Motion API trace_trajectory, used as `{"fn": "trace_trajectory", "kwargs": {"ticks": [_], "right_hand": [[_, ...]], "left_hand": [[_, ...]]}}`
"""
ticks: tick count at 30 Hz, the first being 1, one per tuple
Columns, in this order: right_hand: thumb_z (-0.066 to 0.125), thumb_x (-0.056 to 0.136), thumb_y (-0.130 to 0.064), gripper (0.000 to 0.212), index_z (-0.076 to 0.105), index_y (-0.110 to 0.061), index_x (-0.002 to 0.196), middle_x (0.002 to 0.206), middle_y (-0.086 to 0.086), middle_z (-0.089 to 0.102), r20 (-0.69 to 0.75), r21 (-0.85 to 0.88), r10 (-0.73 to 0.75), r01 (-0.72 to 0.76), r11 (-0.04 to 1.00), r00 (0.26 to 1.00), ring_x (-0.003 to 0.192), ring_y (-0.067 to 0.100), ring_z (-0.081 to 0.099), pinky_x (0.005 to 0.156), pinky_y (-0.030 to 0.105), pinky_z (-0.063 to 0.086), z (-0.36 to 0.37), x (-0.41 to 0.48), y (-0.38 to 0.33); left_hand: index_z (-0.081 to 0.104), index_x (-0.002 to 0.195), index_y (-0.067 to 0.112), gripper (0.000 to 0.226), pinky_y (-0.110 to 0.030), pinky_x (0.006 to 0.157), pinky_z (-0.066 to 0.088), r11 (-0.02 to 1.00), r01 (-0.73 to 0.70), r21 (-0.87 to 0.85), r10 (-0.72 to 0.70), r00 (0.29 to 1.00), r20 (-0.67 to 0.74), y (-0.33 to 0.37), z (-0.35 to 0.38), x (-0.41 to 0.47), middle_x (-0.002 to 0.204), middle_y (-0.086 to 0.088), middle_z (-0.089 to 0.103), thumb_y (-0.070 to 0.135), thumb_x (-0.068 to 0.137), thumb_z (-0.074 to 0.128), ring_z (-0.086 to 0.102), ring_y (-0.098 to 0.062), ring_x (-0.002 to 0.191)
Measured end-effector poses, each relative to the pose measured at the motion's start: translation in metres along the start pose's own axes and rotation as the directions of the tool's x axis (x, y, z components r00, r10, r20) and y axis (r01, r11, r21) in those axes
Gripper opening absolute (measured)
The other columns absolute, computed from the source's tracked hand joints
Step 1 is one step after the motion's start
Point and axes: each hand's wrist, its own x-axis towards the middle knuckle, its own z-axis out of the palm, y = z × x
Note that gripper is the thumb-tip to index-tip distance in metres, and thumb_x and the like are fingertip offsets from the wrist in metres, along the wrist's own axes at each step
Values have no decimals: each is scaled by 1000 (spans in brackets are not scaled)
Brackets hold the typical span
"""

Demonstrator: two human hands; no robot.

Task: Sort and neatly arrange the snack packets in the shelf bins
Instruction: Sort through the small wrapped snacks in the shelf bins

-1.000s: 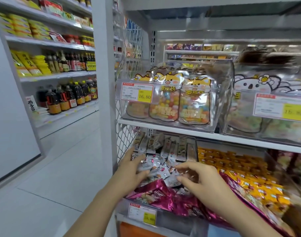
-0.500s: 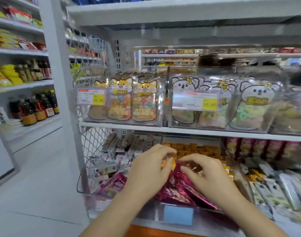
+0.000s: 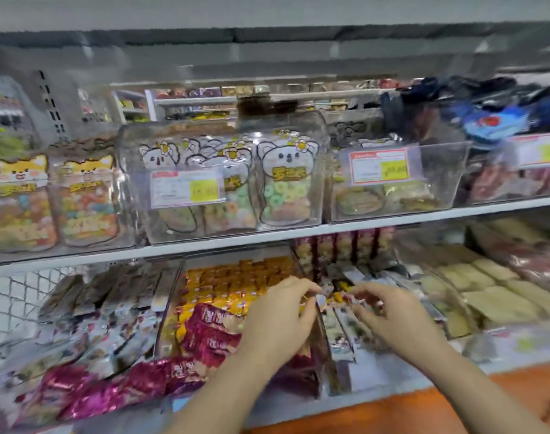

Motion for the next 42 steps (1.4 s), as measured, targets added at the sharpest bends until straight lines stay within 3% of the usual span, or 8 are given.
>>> {"fn": "trace_trajectory", "kwargs": {"ticks": [4,8,13,17,21,30,38,42], "right_hand": [[65,85,-28,32,63,-21,116,100,1,63,-54,-140,87,-93,986,995,92,19,56,64,24,36,-3,12,37],[62,79,-58,70,44,-24,137,133,3,47,86,-225,183,-160,961,979,122,22,44,93,32,41,4,22,61],[57,74,-67,77,36,-33,139,134,-1,40,240,-277,154,-85,957,958,125,20,34,95,35,42,6,24,62],[60,71,-62,84,25,-37,143,143,0,31,395,-304,140,-14,953,908,130,23,30,104,40,34,1,21,61],[61,69,-65,97,10,-39,147,153,6,19,461,-367,190,-8,930,867,138,28,18,111,46,23,-1,25,62],[66,65,-61,88,26,-36,139,124,9,38,378,-352,173,-31,936,909,120,31,35,98,40,36,12,33,60],[64,76,-43,66,28,-40,130,111,-2,34,144,-111,13,3,994,990,103,20,44,80,30,44,14,26,57],[66,78,-38,63,27,-47,126,111,-12,24,41,149,-19,13,989,999,87,11,54,73,30,51,10,25,52]], "left_hand": [[57,117,36,24,-28,87,47,999,-25,41,20,992,123,9,20,18,116,18,55,32,96,46,54,-5,104],[52,125,36,30,-33,93,44,996,-70,62,50,960,274,13,34,36,122,11,52,36,96,46,53,-10,105],[25,144,40,70,-51,116,-5,940,-230,252,19,774,633,20,47,48,150,8,27,71,83,43,27,-16,139],[17,145,43,84,-61,111,-10,852,-372,367,6,709,705,15,50,48,156,2,11,76,75,49,18,-25,142],[20,141,42,87,-61,110,-11,844,-388,370,0,690,723,18,47,56,154,-4,20,75,70,56,25,-27,140],[30,131,34,74,-51,115,-6,872,-368,322,46,717,696,20,44,57,124,0,38,70,72,59,45,-23,118],[32,130,47,54,-44,116,-5,843,-431,322,200,807,556,12,44,45,125,8,31,56,81,51,48,-17,111],[39,127,47,49,-24,108,17,948,-279,155,207,908,365,3,41,46,126,21,30,52,80,52,37,-6,116]]}}
